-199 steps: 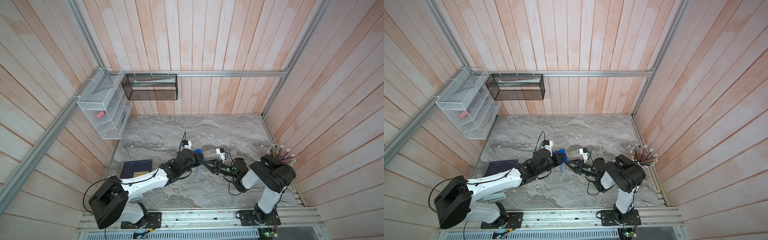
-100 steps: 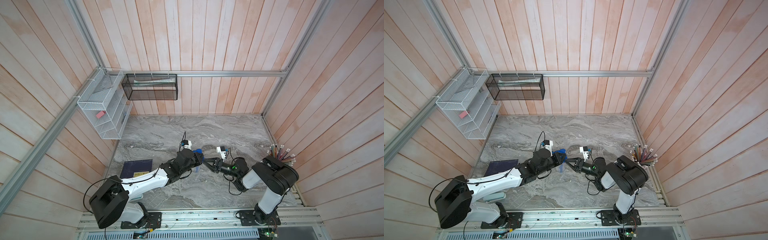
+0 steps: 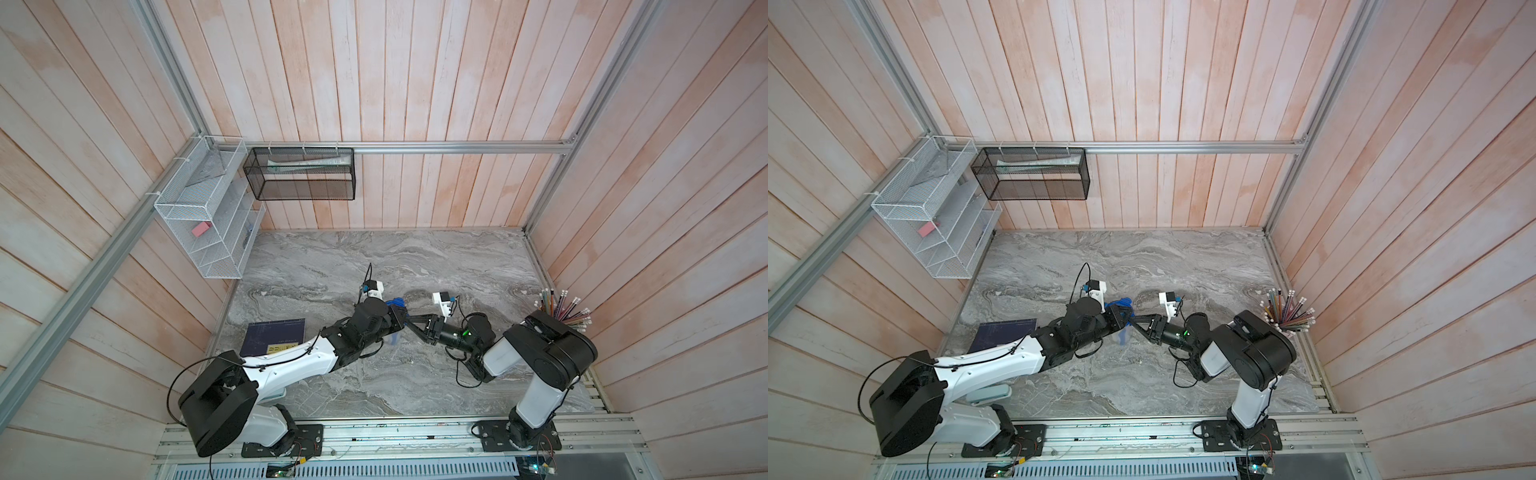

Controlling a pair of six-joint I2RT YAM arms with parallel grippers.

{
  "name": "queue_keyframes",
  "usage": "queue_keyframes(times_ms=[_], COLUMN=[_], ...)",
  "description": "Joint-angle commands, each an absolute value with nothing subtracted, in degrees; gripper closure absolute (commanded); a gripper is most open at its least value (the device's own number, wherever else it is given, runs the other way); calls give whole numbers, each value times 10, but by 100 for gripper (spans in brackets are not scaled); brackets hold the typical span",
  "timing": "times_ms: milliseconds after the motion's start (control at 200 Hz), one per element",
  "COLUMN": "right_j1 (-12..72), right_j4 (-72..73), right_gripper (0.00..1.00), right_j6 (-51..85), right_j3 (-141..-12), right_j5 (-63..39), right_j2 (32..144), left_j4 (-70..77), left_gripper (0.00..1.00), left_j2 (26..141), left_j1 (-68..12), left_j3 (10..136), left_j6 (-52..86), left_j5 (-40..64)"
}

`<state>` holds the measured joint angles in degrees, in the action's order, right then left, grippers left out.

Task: Take out toiletry kits
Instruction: Unfasten the latch on the container.

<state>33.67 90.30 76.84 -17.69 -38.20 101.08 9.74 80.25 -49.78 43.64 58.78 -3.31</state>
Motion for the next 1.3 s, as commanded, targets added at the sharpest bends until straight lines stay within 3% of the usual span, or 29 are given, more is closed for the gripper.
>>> queue_keyframes(times_ms=[0, 550, 1050, 1295], right_j1=[342, 345, 357, 357], right_j4=[920, 695, 453, 406], right_gripper=[63, 86, 75, 74], right_j6=[761, 688, 588, 562], right_j3=[-180, -183, -261, -252], right_j5=[-370, -360, -342, -319], right_j2=[1000, 901, 753, 725], left_j4=[-49, -46, -61, -112], left_gripper=[84, 84, 84, 83], left_j2=[843, 841, 836, 830], left_j1=[-498, -499, -498, -491], left_j3=[395, 383, 396, 459], left_j6=[588, 592, 579, 547], left_j5=[-24, -24, -29, -47])
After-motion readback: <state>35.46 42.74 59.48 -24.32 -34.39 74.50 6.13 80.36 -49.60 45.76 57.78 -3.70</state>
